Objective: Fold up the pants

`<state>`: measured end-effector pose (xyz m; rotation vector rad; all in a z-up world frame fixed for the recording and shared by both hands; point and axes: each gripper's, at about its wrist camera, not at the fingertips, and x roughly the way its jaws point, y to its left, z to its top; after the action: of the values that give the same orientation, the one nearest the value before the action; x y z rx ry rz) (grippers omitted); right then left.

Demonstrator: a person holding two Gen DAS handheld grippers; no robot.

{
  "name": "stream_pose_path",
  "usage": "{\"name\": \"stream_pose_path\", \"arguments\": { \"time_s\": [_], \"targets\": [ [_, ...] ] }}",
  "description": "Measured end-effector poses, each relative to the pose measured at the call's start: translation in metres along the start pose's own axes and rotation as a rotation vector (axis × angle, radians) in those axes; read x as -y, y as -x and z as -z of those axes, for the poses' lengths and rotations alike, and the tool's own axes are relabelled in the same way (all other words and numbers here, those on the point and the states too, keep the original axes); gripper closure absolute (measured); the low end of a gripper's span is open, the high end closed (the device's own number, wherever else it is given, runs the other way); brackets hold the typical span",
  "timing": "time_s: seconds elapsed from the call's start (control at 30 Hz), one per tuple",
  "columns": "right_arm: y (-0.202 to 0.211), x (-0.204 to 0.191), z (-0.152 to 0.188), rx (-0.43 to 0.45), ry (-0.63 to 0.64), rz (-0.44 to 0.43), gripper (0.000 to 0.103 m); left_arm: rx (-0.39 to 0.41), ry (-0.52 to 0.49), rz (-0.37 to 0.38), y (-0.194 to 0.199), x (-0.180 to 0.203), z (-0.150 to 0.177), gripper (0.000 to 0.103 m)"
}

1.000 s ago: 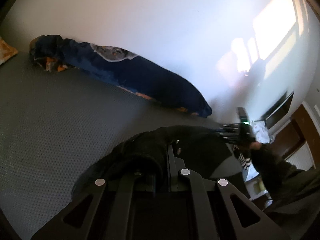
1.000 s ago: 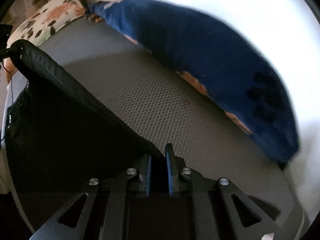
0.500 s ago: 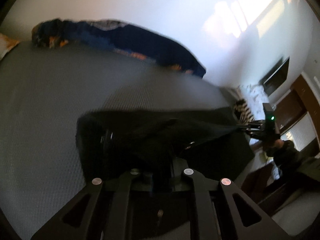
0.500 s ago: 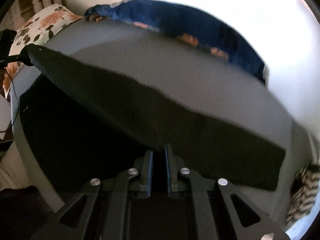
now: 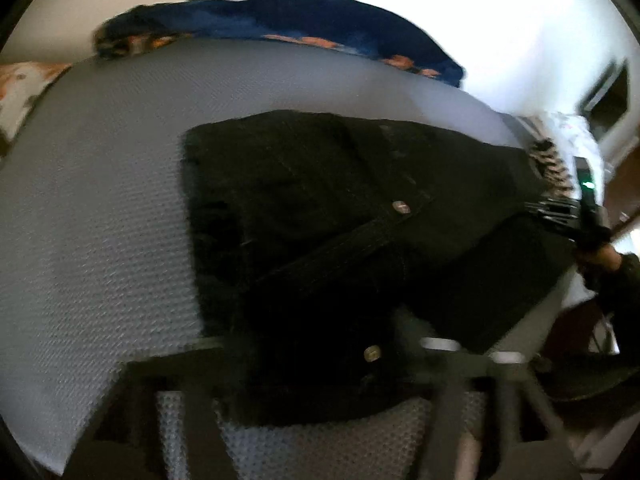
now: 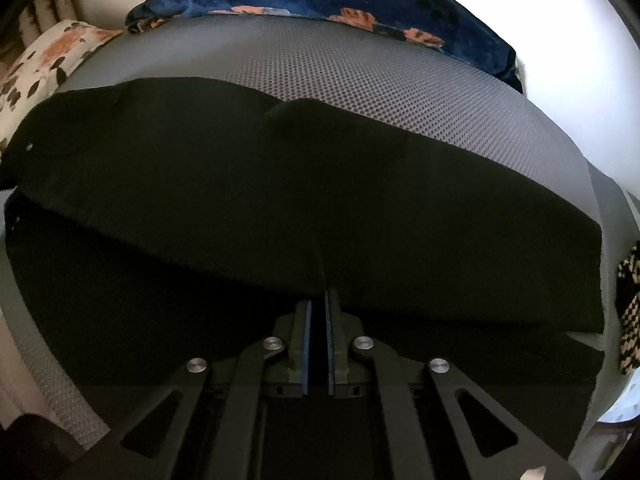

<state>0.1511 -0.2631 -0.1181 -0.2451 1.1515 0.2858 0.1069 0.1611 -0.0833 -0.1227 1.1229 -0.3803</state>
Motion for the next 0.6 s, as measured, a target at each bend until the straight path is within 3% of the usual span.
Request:
{"name": "stream_pose_path", "arguments": {
  "time_s": [0.1, 0.33, 0.5, 0.6],
  "targets": [
    [0.001, 0.001, 0.0, 0.011, -0.012, 0.001, 0.099, 0.025, 0.074, 0.008, 0.016, -0.011, 0.01, 0.025],
    [0.002, -0.003, 0.004, 0.023, 0.001, 0.019, 0.098, 0.115, 0.356, 0.155, 0.052, -0.021, 0.035, 0.027],
    [0.005, -0.003, 0.006, 0.03, -0.007, 0.017, 0.098, 0.049, 0.498, 0.221, 0.023, -0.008, 0.032, 0.03],
    [0.005, -0.002, 0.006, 0.035, -0.011, 0.013, 0.098, 0.018, 0.576, 0.209, 0.003, -0.015, 0.033, 0.039]
  ]
}}
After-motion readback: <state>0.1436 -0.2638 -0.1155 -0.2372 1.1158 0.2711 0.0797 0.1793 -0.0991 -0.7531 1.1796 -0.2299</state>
